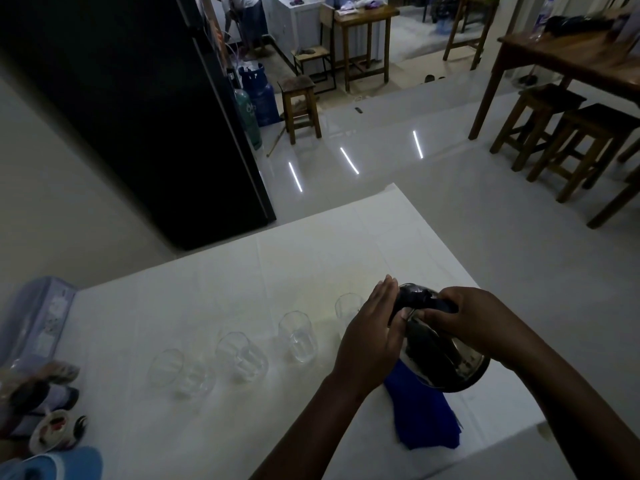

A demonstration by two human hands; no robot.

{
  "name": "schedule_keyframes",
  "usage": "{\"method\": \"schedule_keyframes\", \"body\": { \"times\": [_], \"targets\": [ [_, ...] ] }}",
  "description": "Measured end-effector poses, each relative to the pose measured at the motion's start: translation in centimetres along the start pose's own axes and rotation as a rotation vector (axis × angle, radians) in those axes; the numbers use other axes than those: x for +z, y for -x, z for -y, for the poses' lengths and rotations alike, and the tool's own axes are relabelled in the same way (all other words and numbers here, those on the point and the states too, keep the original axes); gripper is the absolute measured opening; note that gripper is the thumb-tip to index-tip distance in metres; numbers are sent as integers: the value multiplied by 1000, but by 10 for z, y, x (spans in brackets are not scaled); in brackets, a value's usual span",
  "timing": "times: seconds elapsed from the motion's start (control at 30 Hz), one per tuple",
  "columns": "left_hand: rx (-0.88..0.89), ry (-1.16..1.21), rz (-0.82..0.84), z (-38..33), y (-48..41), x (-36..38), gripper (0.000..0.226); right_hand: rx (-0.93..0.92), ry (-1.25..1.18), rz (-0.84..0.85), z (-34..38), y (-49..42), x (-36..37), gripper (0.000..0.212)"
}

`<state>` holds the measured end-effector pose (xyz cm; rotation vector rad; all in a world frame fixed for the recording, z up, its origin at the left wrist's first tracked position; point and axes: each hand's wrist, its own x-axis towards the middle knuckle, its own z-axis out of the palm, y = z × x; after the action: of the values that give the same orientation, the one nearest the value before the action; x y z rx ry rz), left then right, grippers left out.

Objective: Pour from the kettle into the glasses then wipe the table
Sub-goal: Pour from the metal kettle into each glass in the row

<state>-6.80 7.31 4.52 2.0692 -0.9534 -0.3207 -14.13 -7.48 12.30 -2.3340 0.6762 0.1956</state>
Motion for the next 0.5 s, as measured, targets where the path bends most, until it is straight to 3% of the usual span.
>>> {"method": "schedule_keyframes", "body": {
  "times": [0.33, 0.5],
  "targets": [
    [5, 10, -2, 1, -2, -3, 53, -9, 20, -6, 5, -1, -2, 19],
    [3, 12, 9, 3, -2, -3, 66, 4, 5, -10, 2, -1, 1, 25]
  ]
}}
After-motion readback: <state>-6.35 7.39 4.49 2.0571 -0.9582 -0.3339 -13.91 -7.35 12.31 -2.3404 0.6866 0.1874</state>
